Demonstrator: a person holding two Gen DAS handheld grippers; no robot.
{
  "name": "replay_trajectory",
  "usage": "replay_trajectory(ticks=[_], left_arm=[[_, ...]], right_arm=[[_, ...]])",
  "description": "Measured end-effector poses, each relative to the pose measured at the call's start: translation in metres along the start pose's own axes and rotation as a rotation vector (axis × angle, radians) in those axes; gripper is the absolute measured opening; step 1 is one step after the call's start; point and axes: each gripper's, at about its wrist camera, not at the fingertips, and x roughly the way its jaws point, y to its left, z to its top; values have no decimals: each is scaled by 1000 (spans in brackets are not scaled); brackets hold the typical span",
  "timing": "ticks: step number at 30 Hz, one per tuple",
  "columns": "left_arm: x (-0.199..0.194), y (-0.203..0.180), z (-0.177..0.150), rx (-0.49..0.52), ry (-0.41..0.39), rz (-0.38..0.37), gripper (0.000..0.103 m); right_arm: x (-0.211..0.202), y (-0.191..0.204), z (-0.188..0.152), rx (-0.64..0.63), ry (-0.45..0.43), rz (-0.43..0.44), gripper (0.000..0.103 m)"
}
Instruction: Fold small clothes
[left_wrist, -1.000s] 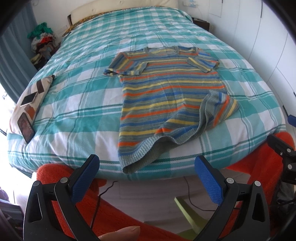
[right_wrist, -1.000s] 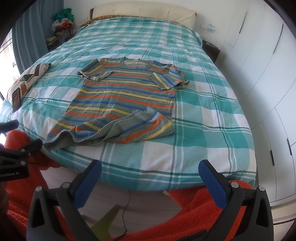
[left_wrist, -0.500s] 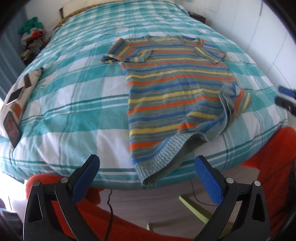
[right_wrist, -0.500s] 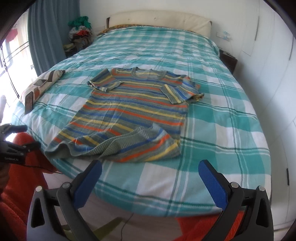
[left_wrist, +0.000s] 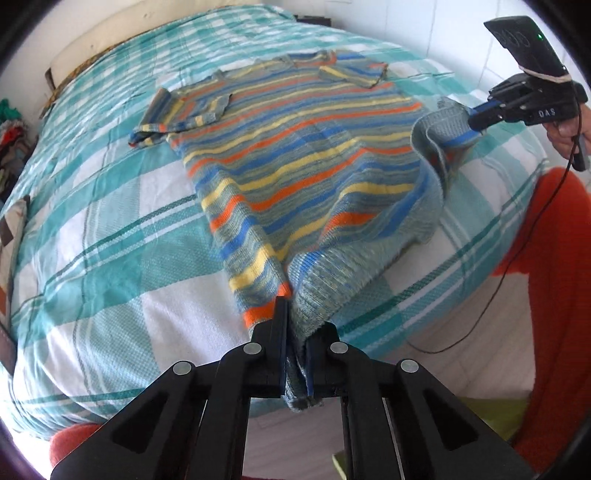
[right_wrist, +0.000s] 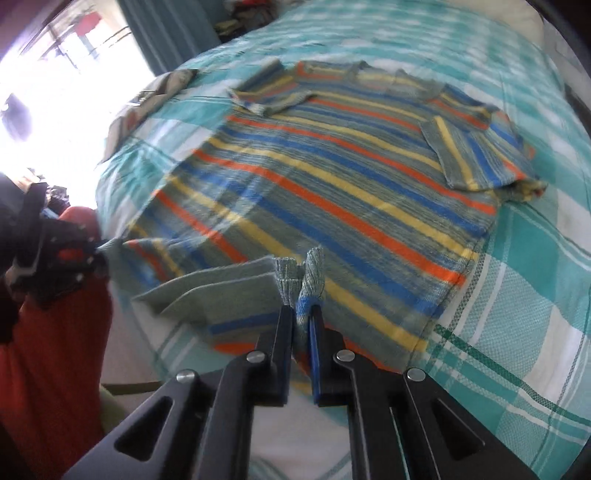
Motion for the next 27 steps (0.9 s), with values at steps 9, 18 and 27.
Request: replay_trajectory(ticks=[9, 18, 27], left_arm=[[-19, 12, -19, 146, 123, -54, 42], [22, 84, -20, -464, 179, -87, 45], [46, 65, -20, -558, 215, -178, 0]], right_arm=[[-45, 3, -105, -83, 229, -106, 11], [-38, -53, -123, 644, 72, 67, 62], [-6, -50, -127, 764, 67, 105, 5]])
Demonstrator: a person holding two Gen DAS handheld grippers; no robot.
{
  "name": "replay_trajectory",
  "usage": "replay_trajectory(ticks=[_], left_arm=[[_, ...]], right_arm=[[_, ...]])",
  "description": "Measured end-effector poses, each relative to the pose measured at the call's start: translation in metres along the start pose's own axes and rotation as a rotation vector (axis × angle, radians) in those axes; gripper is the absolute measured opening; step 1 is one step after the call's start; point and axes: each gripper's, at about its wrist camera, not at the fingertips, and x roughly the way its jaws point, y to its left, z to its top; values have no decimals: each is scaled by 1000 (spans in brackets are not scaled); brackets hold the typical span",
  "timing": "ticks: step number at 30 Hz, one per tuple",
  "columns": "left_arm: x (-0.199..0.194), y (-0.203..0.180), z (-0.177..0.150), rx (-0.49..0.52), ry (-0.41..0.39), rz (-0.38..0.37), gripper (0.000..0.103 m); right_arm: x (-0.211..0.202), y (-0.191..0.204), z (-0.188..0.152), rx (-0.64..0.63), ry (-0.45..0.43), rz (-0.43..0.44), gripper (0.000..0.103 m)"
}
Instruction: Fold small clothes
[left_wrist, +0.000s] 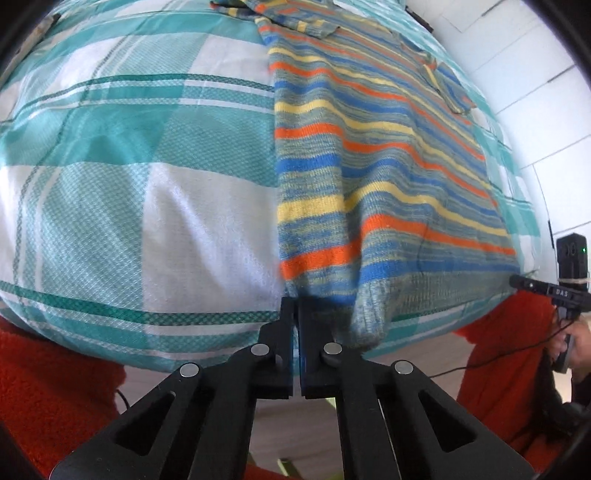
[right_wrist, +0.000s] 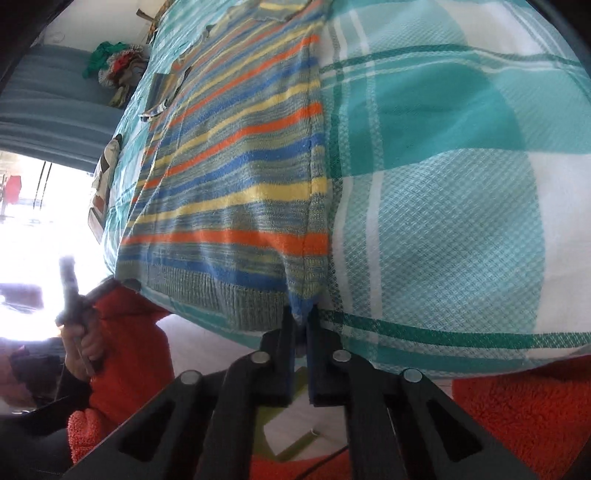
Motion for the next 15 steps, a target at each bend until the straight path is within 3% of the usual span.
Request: replay_trajectory(ticks=[5, 10, 13, 14, 15], left_arm=[[-15, 11, -3, 26, -5, 86, 0], [-18, 12, -6, 52, -21, 170, 0], [-20, 13, -2, 13, -48, 146, 4], [-25, 17, -3, -8, -58, 114, 19], [-28, 20, -5, -25, -72, 72, 49]], right_arm=[[-29, -4, -7, -26, -39, -169, 4], [-2, -6, -4, -18, 3, -203, 4], [3, -8, -7, -28, -2, -207, 4], [3, -8, -7, -28, -7, -208, 4], [2, -8, -7, -26, -13, -209, 4]])
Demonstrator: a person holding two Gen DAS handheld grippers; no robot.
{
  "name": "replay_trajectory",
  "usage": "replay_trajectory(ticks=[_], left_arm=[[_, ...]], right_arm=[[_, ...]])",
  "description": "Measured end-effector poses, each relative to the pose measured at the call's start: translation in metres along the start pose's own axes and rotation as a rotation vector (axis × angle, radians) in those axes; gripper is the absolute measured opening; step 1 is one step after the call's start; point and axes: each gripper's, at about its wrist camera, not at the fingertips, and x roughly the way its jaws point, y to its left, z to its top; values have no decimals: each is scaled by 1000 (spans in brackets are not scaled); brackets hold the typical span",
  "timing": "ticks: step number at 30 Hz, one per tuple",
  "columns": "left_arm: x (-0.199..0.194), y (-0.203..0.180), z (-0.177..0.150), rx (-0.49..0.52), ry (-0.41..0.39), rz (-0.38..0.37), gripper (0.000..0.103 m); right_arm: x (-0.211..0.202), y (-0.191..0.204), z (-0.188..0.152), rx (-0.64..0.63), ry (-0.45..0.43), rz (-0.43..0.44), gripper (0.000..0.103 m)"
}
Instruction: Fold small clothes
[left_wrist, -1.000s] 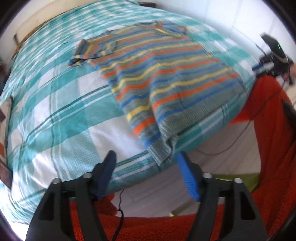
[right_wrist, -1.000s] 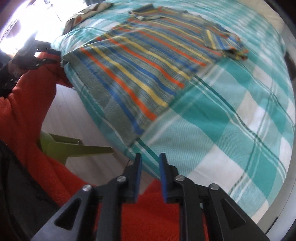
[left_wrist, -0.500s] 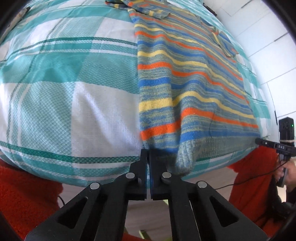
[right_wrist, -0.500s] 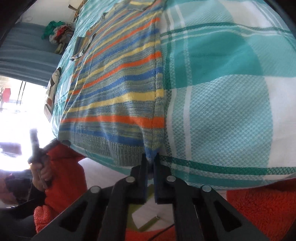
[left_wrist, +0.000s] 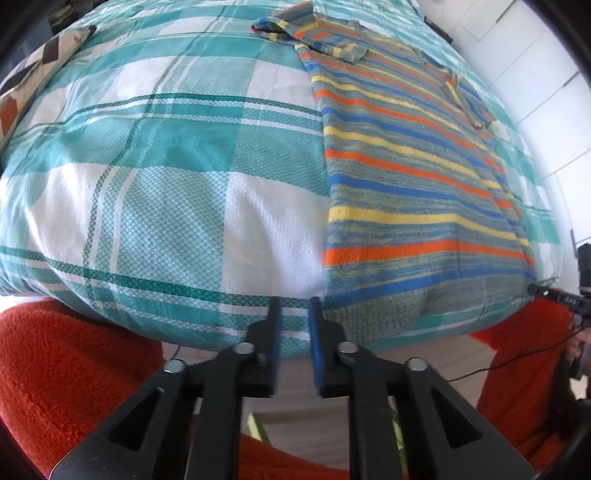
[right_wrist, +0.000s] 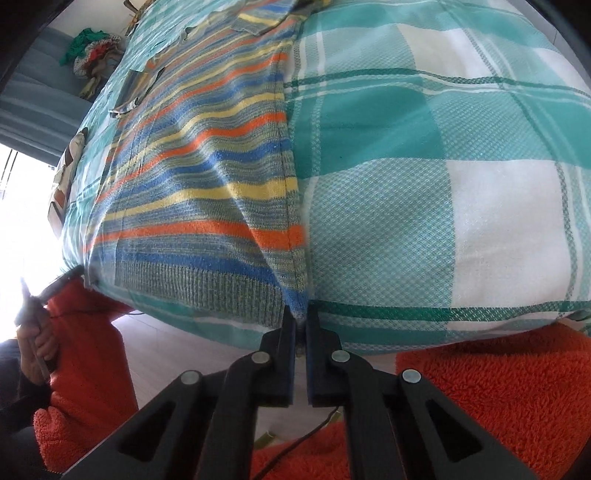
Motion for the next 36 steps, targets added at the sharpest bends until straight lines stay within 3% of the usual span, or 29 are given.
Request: replay_trajectory(ticks=[2, 4, 5, 7, 8, 9, 18, 22, 28, 36], left_arm=[[-6, 1, -3, -22, -44, -52, 80], [-4, -2, -3, -10, -48, -71, 80], [1, -5, -1, -5, -35, -74, 75], [22, -15, 4, -4, 24, -86, 47], [36, -20, 6, -7, 80, -85, 1], [44, -22, 4, -15, 113, -73, 3], [9, -28, -3, 44, 35, 69, 1], [37, -24, -3, 41, 86, 125, 1], [57, -45, 1, 116, 95, 236, 1], [70, -60, 11, 129, 116, 291, 6]], right_arm=[[0, 0, 1, 8, -12, 4, 4], [0, 2, 2, 5, -19, 1, 4], [0, 4, 2, 1, -20, -3, 4], [1, 7, 3, -4, -21, -7, 4], [2, 8, 4, -5, -21, -7, 4], [2, 9, 4, -7, -22, -8, 4], [-26, 27, -8, -72, -35, -55, 4], [-8, 22, -8, -66, 10, -89, 4], [13, 11, -7, -21, 46, -105, 4], [21, 13, -6, -20, 56, -119, 4]])
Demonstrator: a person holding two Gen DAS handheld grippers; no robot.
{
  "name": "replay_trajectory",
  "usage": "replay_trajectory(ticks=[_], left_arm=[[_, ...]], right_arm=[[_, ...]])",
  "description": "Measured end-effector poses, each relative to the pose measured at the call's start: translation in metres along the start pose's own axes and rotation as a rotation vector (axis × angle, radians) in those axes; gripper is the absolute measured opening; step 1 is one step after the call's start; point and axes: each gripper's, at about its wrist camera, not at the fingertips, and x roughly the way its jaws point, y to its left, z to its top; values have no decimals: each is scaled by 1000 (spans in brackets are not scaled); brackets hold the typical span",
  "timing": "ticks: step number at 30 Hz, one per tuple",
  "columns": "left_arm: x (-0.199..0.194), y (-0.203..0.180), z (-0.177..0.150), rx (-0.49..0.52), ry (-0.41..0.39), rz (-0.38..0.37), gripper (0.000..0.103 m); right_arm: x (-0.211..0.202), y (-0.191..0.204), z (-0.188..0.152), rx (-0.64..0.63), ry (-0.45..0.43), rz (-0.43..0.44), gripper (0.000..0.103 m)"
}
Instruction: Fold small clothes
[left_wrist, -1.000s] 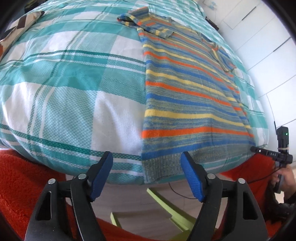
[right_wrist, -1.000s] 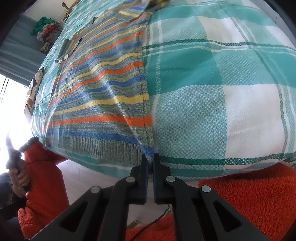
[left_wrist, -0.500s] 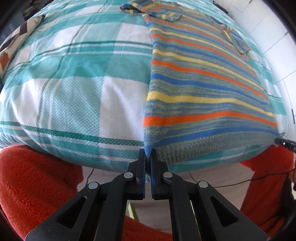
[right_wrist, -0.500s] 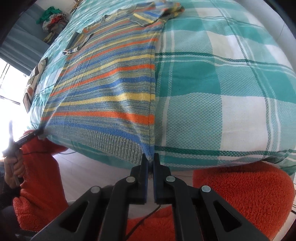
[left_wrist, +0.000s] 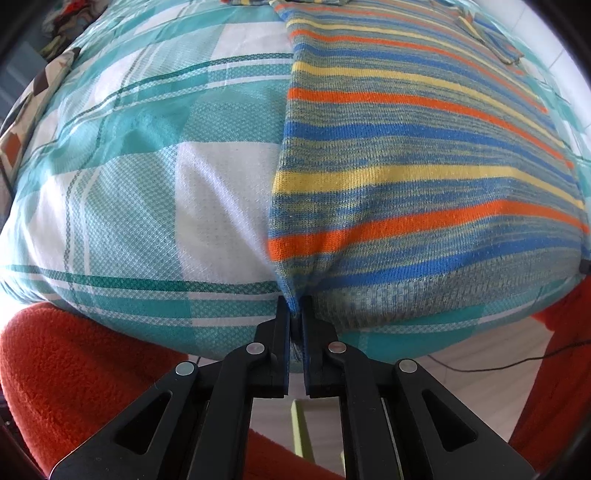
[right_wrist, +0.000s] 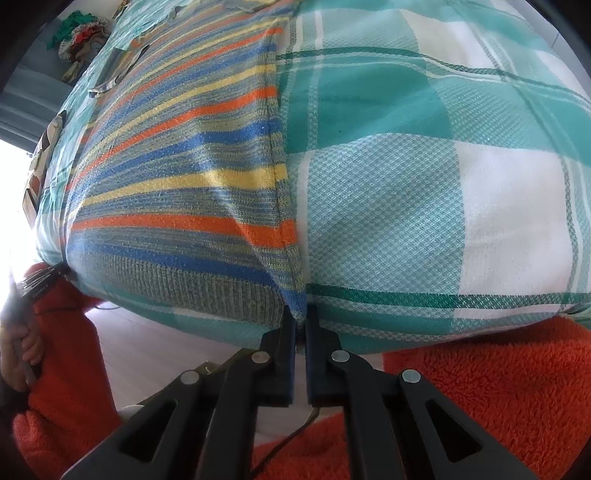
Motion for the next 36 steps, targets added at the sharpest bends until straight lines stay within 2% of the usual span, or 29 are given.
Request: replay_trajectory(ticks=[1, 2, 3, 4, 5, 6, 8, 11, 14, 18, 20, 22, 24, 26, 29, 30, 33, 36], left_arm=[[-1, -3, 1, 10, -2, 11, 8], [-3, -6, 2, 20, -3, 26, 16], [-5, -8, 3, 29, -3, 45, 31], [-8, -9, 2, 34, -6, 65, 42], [-12, -9, 1, 36, -9, 82, 65], [-17, -7, -3, 38, -16, 89, 73], [-28, -3, -9, 47, -18, 83, 73], [-52, 10, -15, 46, -57, 121, 73], [-80, 25, -7, 28, -155, 143, 76], [-102, 19, 22, 12, -281, 78, 85], [-104, 11, 25, 16, -332, 45, 86], [-97, 1, 35, 14, -346, -1, 88], [-84, -10, 42, 11, -317, -61, 88], [-65, -20, 37, 14, -282, -88, 88], [-31, -39, 20, 78, -171, -46, 88], [-27, -42, 12, 107, -160, -28, 88], [-46, -37, -8, 133, -216, -38, 88], [-74, -13, -11, 56, -319, -47, 90]], right_arm=[[0, 1, 0, -3, 0, -2, 4], [-1, 1, 0, -3, -2, -4, 5], [-2, 1, 0, 0, -6, -3, 5], [-3, 2, -1, 1, -9, 4, 11], [-5, 2, -2, 4, -11, 8, 14], [-8, 2, -4, 10, -10, 11, 21], [-17, 0, -11, 16, -5, 10, 40], [-42, -9, -21, 21, -18, -20, 41], [-80, -14, -20, 2, -111, -64, 41], [-113, 0, -1, -40, -235, -37, 44], [-115, 14, 12, -67, -266, -23, 46], [-108, 31, 25, -99, -289, -9, 46], [-91, 47, 37, -112, -284, 25, 46], [-70, 58, 41, -120, -262, 57, 46], [-34, 64, 40, -121, -192, 45, 46], [-23, 62, 36, -113, -153, 36, 46], [-20, 57, 24, -123, -83, 35, 46], [-55, 52, 35, -207, -148, -46, 46]])
